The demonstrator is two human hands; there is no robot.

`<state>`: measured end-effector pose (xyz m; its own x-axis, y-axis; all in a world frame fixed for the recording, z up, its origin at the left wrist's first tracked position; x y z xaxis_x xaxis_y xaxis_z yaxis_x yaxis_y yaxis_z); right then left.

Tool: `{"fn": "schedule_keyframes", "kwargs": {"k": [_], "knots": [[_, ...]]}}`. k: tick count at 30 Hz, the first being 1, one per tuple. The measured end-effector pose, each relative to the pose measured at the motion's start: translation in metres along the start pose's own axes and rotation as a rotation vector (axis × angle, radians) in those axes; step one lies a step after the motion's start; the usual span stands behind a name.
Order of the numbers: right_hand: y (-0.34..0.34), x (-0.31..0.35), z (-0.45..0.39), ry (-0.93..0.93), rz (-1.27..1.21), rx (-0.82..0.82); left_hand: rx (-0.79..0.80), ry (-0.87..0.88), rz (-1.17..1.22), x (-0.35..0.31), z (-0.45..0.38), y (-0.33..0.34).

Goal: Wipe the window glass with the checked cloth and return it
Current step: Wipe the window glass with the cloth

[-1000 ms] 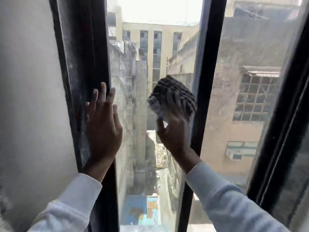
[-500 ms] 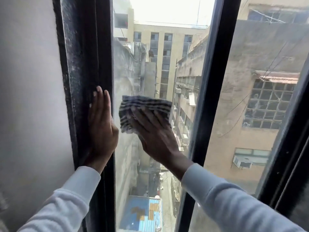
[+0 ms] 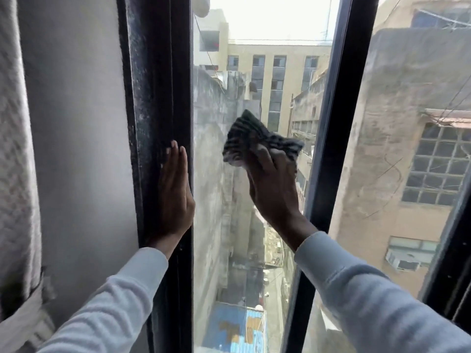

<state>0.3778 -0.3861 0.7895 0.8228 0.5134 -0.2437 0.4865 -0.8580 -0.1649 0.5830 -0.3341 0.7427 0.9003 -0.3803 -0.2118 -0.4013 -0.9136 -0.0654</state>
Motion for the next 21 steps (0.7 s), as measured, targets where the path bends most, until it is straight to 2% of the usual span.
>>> {"fn": "schedule_keyframes", "kwargs": {"k": [1, 2, 5, 6, 7, 9, 11, 12, 16, 17, 18, 21], "knots": [[0.001, 0.0, 0.025, 0.105, -0.023, 0.02, 0.004, -0.004, 0.004, 0.0, 0.0, 0.001], [0.001, 0.015, 0.055, 0.071, -0.009, 0.065, 0.016, -0.001, 0.005, 0.0, -0.001, 0.001], [0.0, 0.06, 0.098, -0.526, 0.091, 0.195, 0.058, -0.007, -0.01, -0.001, 0.0, 0.001], [0.003, 0.054, 0.08, -0.624, 0.122, 0.171, 0.072, -0.015, -0.017, 0.0, 0.0, 0.002], [0.003, 0.041, 0.051, -0.59, 0.135, 0.128, 0.081, -0.021, -0.022, 0.001, 0.001, 0.003], [-0.003, 0.009, 0.003, -0.237, 0.077, 0.039, 0.084, -0.021, -0.029, 0.002, 0.003, 0.004], [-0.005, -0.004, 0.016, 0.075, -0.024, 0.041, 0.097, -0.016, -0.016, 0.002, 0.003, 0.002], [-0.007, 0.003, 0.038, 0.1, -0.045, 0.086, 0.097, -0.025, 0.004, -0.001, 0.003, 0.0], [-0.015, 0.035, 0.105, -0.336, -0.116, 0.505, -0.004, -0.096, 0.046, -0.033, -0.007, -0.006], [-0.026, 0.028, 0.103, -0.366, -0.129, 0.532, -0.013, -0.073, 0.045, -0.048, -0.01, -0.004], [-0.041, 0.017, 0.094, -0.333, -0.13, 0.464, 0.007, -0.028, 0.046, -0.063, -0.013, 0.001], [-0.095, -0.056, 0.064, -0.033, -0.089, 0.114, 0.171, 0.144, 0.096, -0.12, -0.019, 0.031]]}}
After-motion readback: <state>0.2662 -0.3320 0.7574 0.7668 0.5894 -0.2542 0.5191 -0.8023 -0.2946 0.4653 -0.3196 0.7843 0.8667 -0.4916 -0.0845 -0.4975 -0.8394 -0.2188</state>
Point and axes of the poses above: each hand's wrist, its own z-axis away from the middle knuckle, its own y-axis out of the palm, x = y × z, the point moved 5 cm from there along -z, towards the middle knuckle, and after that the axes turned 9 degrees about z, right-handed, at the moved point
